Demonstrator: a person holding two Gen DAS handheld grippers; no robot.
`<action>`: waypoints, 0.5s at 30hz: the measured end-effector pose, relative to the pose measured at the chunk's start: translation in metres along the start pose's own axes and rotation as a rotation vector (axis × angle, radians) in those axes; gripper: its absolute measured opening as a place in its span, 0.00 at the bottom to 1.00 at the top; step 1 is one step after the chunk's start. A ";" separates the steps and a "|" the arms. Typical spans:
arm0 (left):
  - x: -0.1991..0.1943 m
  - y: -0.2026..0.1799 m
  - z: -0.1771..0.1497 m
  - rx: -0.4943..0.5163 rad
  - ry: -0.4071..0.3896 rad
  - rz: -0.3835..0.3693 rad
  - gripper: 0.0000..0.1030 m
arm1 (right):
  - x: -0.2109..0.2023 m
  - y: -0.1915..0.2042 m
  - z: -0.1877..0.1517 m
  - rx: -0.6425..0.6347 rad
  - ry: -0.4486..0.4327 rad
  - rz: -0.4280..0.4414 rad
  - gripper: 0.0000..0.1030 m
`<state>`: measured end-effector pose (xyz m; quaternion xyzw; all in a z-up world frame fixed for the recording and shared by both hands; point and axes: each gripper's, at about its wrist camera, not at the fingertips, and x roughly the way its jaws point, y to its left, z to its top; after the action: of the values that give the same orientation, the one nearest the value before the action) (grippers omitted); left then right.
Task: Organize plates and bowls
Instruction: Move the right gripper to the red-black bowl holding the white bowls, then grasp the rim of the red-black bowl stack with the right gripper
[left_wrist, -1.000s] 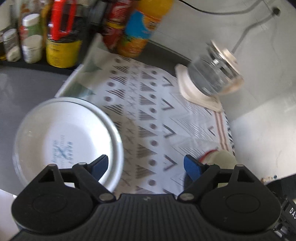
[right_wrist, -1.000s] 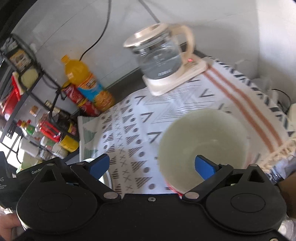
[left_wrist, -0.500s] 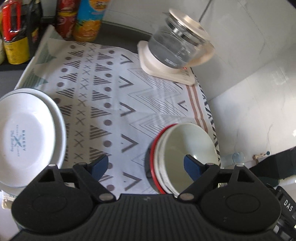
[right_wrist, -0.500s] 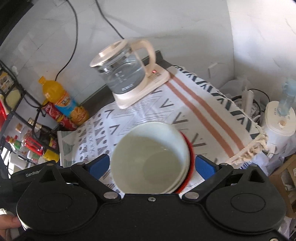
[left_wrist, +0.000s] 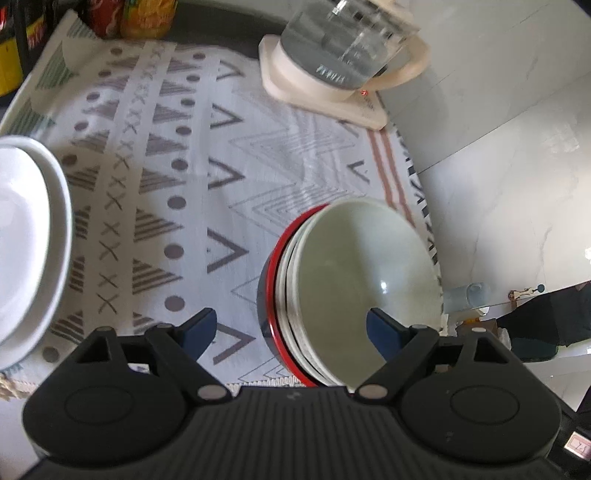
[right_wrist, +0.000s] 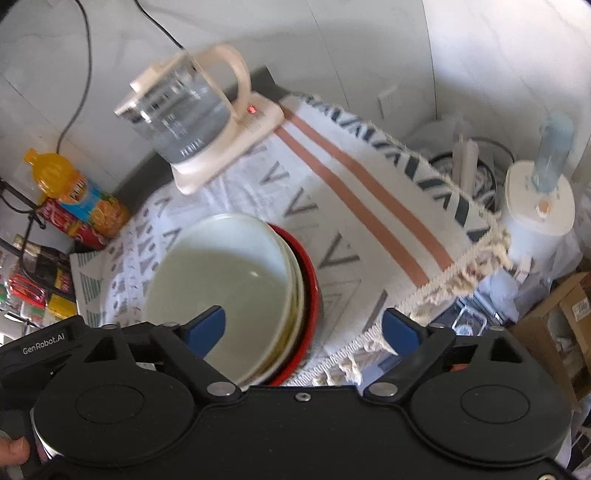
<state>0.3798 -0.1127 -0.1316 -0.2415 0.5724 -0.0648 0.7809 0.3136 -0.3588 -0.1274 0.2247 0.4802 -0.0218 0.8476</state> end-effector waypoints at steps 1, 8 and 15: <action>0.004 0.001 -0.001 -0.008 0.006 0.000 0.83 | 0.005 -0.002 0.000 0.005 0.011 -0.001 0.83; 0.028 0.009 0.000 -0.069 0.019 0.011 0.73 | 0.036 -0.008 0.002 0.023 0.074 0.001 0.73; 0.043 0.014 0.004 -0.114 0.028 0.009 0.46 | 0.057 -0.010 0.007 0.041 0.118 0.011 0.58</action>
<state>0.3959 -0.1150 -0.1741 -0.2819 0.5872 -0.0321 0.7580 0.3473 -0.3607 -0.1749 0.2456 0.5276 -0.0135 0.8131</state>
